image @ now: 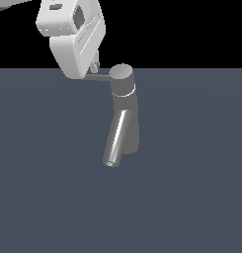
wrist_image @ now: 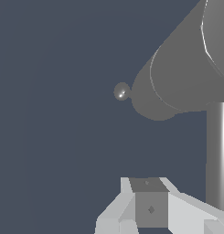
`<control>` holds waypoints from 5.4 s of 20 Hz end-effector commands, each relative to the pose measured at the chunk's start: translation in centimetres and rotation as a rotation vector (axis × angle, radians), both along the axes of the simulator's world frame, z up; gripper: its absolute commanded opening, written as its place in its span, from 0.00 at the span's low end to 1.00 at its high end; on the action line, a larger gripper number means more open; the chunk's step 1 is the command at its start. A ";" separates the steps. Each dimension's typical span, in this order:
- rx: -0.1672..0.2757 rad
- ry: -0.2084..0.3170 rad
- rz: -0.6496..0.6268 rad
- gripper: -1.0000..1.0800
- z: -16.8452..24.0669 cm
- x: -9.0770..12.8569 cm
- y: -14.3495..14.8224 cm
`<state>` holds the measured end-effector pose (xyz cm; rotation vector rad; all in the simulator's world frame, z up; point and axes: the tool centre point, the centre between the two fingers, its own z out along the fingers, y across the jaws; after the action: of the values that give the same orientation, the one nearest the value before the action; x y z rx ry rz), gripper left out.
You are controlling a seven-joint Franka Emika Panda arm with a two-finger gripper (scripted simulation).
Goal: Turn on the faucet by rotating a designated handle.
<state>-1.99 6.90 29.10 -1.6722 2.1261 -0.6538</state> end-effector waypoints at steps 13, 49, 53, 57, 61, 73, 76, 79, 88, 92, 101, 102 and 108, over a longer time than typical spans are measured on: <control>0.000 0.000 -0.001 0.00 -1.7 -2.4 0.8; 0.000 -0.002 0.000 0.00 -6.6 -10.4 -1.0; 0.000 -0.001 -0.001 0.00 -7.0 -11.1 -1.5; -0.001 -0.017 0.019 0.00 -6.4 -10.7 -1.1; -0.001 -0.014 0.015 0.00 -6.5 -11.0 -2.1; -0.001 -0.009 0.009 0.00 -6.9 -12.1 -4.9; 0.000 -0.007 0.006 0.00 -7.0 -12.3 -5.6; 0.000 -0.005 0.005 0.00 -7.0 -12.5 -6.3; 0.000 -0.001 -0.001 0.00 -7.3 -13.3 -8.3; -0.007 -0.016 0.034 0.00 -6.5 -12.5 -7.2; -0.005 -0.011 0.023 0.00 -5.9 -11.9 -9.6; -0.005 -0.011 0.022 0.00 -5.8 -11.8 -9.9; -0.003 -0.007 0.014 0.00 -5.4 -11.4 -11.5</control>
<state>-13.28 -2.50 23.77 -1.7297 2.0588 -0.6590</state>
